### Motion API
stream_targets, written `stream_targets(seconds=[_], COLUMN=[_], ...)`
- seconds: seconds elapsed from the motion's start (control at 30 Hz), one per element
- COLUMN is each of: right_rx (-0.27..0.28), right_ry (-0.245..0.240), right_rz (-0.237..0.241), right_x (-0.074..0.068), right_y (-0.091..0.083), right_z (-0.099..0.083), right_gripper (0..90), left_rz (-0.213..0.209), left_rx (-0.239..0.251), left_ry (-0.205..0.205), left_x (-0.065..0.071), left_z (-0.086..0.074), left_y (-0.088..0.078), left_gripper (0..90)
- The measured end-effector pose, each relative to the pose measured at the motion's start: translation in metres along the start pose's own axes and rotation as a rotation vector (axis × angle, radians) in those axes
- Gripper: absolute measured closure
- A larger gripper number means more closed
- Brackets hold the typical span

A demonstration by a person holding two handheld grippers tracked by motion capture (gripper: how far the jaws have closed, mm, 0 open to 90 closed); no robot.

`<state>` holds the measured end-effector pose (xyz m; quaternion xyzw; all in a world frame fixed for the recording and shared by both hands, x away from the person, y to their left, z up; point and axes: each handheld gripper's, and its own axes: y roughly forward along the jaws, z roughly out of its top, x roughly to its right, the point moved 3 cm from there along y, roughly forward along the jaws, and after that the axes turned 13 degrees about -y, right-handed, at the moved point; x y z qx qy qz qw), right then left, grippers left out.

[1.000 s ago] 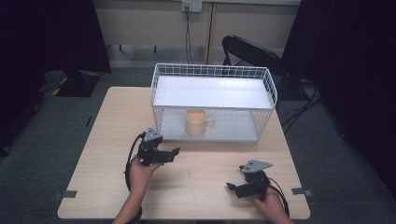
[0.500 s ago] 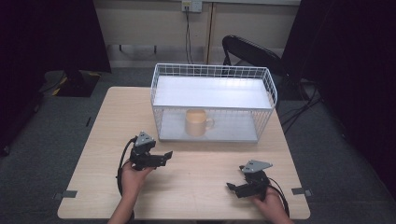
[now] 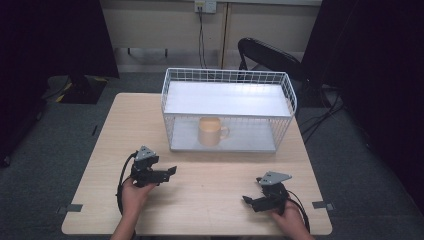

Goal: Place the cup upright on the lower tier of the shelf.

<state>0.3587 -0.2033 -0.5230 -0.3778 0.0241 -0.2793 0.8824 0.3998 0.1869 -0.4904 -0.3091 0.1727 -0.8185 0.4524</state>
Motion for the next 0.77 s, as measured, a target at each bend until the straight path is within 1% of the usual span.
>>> stream_targets(seconds=[0.07, 0.1, 0.13, 0.17, 0.27, 0.33, 0.37, 0.43, 0.47, 0.5, 0.6, 0.63, 0.73, 0.77], right_rx=[0.000, 0.000, 0.000, 0.000, 0.000, 0.000, 0.000, 0.000, 0.000, 0.000, 0.000, 0.000, 0.000, 0.000], right_ry=[0.000, 0.000, 0.000, 0.000, 0.000, 0.000, -0.001, 0.000, -0.001, 0.000, 0.000, 0.000, 0.000, 0.000], right_rz=[0.000, 0.000, 0.000, 0.000, 0.000, 0.000, 0.000, 0.000, 0.000, 0.000, 0.000, 0.000, -0.001, 0.000], right_x=[0.000, 0.000, 0.000, 0.000, 0.000, 0.000, 0.000, 0.000, 0.000, 0.000, 0.000, 0.000, 0.000, 0.000], right_y=[0.000, 0.000, 0.000, 0.000, 0.000, 0.000, 0.000, 0.000, 0.000, 0.000, 0.000, 0.000, 0.000, 0.000], right_z=[0.000, 0.000, 0.000, 0.000, 0.000, 0.000, 0.000, 0.000, 0.000, 0.000, 0.000, 0.000, 0.000, 0.000], right_gripper=[12.5, 12.5, 12.5, 12.5, 12.5, 12.5, 12.5, 12.5, 12.5, 12.5, 12.5, 12.5, 12.5, 12.5], left_rz=[0.011, 0.016, 0.023, 0.026, 0.047, 0.066, 0.070, 0.073, 0.082, 0.087, 0.102, 0.098, 0.110, 0.124], left_rx=[-0.009, -0.023, -0.022, -0.019, -0.031, -0.040, -0.048, -0.057, -0.065, -0.077, -0.103, -0.104, -0.108, -0.105], left_ry=[0.001, 0.010, 0.011, 0.003, 0.007, 0.020, 0.028, 0.023, 0.028, 0.043, 0.055, 0.058, 0.072, 0.085], left_x=[-0.003, -0.005, -0.006, -0.007, -0.012, -0.014, -0.014, -0.014, -0.014, -0.015, -0.016, -0.015, -0.014, -0.014], left_z=[-0.003, -0.005, -0.006, -0.008, -0.014, -0.017, -0.018, -0.021, -0.022, -0.023, -0.027, -0.028, -0.028, -0.029], left_y=[-0.001, -0.002, -0.001, -0.001, 0.000, 0.000, 0.000, 0.002, 0.003, 0.004, 0.007, 0.008, 0.009, 0.010], left_gripper=[15.0, 15.0, 15.1, 15.1, 15.1, 15.1, 15.1, 14.7, 14.2, 14.1, 13.8, 13.4, 12.6, 12.5])
